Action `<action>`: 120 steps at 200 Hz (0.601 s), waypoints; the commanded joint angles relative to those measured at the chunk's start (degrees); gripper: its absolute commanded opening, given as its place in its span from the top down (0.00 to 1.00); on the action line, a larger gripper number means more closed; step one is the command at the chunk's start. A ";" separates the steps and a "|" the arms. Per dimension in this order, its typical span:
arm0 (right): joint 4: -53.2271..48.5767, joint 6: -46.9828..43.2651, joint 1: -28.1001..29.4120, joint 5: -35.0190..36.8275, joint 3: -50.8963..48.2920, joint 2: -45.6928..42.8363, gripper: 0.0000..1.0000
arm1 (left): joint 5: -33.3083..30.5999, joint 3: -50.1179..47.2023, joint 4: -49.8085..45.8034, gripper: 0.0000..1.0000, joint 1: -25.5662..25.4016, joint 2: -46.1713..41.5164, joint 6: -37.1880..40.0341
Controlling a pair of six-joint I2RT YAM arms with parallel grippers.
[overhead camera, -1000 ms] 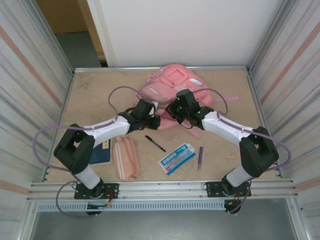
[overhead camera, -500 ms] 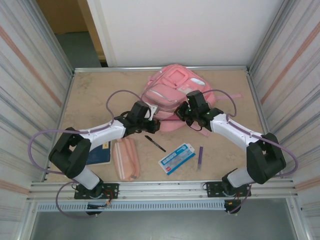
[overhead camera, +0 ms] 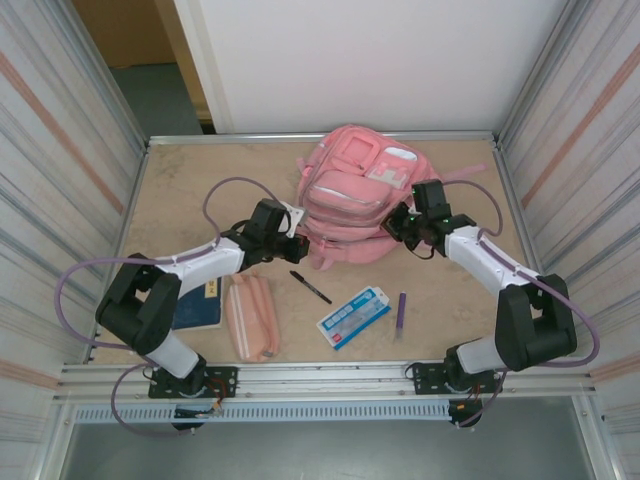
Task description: Pack the student bag
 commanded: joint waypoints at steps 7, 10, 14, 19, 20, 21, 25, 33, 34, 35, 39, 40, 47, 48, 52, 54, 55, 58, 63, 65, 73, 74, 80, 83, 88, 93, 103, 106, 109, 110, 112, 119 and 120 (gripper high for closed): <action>-1.41 -5.28 -3.56 -4.00 3.67 1.86 1.00 | 2.50 1.77 -0.02 1.00 0.55 0.77 2.05; -1.37 -5.31 -3.84 -4.25 3.93 2.11 1.00 | 2.91 1.77 0.15 1.00 0.46 0.86 1.97; -1.38 -5.36 -4.20 -5.08 4.06 2.54 1.00 | 3.73 1.77 0.38 1.00 0.39 0.98 1.81; -1.17 -5.56 -4.56 -6.34 4.24 3.08 1.00 | 4.40 1.84 0.61 1.00 0.33 1.26 1.66; -1.14 -5.61 -4.60 -6.74 4.25 3.18 1.00 | 4.55 1.85 0.70 1.00 0.30 1.30 1.61; -1.08 -5.64 -4.70 -7.06 4.26 3.18 1.00 | 4.63 1.86 0.70 1.00 0.20 1.32 1.59; -0.67 -5.68 -4.79 -8.20 4.27 3.27 1.00 | 4.94 1.94 0.66 1.00 -0.04 1.49 1.35; 0.45 -5.53 -4.61 -9.42 3.74 2.94 1.00 | 5.04 2.12 0.46 1.00 -0.56 1.61 0.94; 0.64 -5.51 -4.58 -9.46 3.61 2.84 1.00 | 5.09 2.21 0.41 1.00 -0.63 1.66 0.95; 0.78 -5.46 -4.52 -9.57 3.50 2.75 1.00 | 5.16 2.26 0.38 1.00 -0.70 1.63 0.95; 1.41 -5.20 -4.25 -9.54 3.00 2.20 1.00 | 5.33 2.36 0.46 1.00 -0.84 1.66 0.93; 1.51 -5.17 -4.18 -9.48 2.89 2.03 1.00 | 5.37 2.38 0.45 1.00 -0.86 1.68 0.94; 2.03 -4.80 -3.65 -8.91 2.32 1.05 1.00 | 5.66 2.32 0.72 0.99 -1.08 1.46 0.70; 2.05 -4.75 -3.61 -8.85 2.28 0.89 1.00 | 5.67 2.36 0.80 0.97 -1.10 1.40 0.65; 2.14 -4.66 -3.38 -8.54 2.12 0.39 1.00 | 5.74 2.18 1.29 0.89 -1.12 1.26 0.21; 2.17 -4.62 -3.26 -8.49 2.08 0.20 1.00 | 5.80 2.09 1.62 0.84 -1.09 1.17 0.00; 2.16 -4.62 -3.20 -8.47 2.08 0.11 1.00 | 5.78 2.02 1.78 0.81 -1.11 1.17 -0.10; 2.12 -4.61 -3.08 -8.46 2.09 -0.18 1.00 | 6.05 1.89 2.18 0.72 -1.06 1.11 -0.32; 1.92 -4.61 -2.96 -8.68 2.15 -0.53 1.00 | 6.36 1.61 3.46 0.61 -1.05 1.01 -0.64; 1.78 -4.61 -2.89 -8.70 2.18 -0.64 1.00 | 6.53 1.51 3.72 0.59 -1.09 0.96 -0.77; 1.40 -4.61 -2.74 -8.97 2.47 -1.02 1.00 | 6.72 1.34 5.42 0.55 -1.26 0.82 -1.35; 1.43 -4.65 -2.72 -9.06 2.45 -1.03 1.00 | 6.73 1.34 5.52 0.54 -1.29 0.82 -1.38; 1.28 -4.74 -2.55 -9.23 2.59 -1.08 1.00 | 6.85 1.46 6.15 0.53 -1.57 0.82 -1.51; 1.34 -4.85 -2.56 -9.36 2.62 -1.04 1.00 | 6.94 1.60 6.42 0.52 -1.63 0.82 -1.43; 1.14 -5.02 -2.46 -9.43 2.73 -0.99 1.00 | 7.08 1.88 6.46 0.52 -1.85 0.95 -1.22; 1.03 -5.12 -2.43 -9.50 2.85 -0.73 1.00 | 6.99 2.23 6.37 0.51 -2.08 1.19 -0.95; 0.58 -5.55 -2.43 -9.94 3.11 -0.12 1.00 | 5.63 3.02 5.56 0.50 -2.56 1.88 -0.61; 0.39 -5.56 -2.51 -10.14 3.14 0.11 1.00 | 4.97 3.35 5.16 0.50 -2.68 2.16 -0.58; 0.17 -5.53 -2.50 -10.24 3.24 0.29 1.00 | 4.18 3.70 4.65 0.50 -2.85 2.44 -0.55; 0.15 -5.51 -2.51 -10.31 3.22 0.29 1.00 | 3.92 3.79 4.48 0.50 -2.87 2.55 -0.55; 0.09 -5.45 -2.50 -10.47 3.24 0.35 1.00 | 3.45 3.97 4.20 0.49 -2.95 2.75 -0.54; 0.03 -5.36 -2.39 -10.82 3.17 0.49 1.00 | 1.37 4.72 3.08 0.49 -3.31 3.45 -0.42; 0.08 -5.29 -2.37 -10.87 3.15 0.52 1.00 | 1.11 4.83 2.90 0.49 -3.36 3.50 -0.40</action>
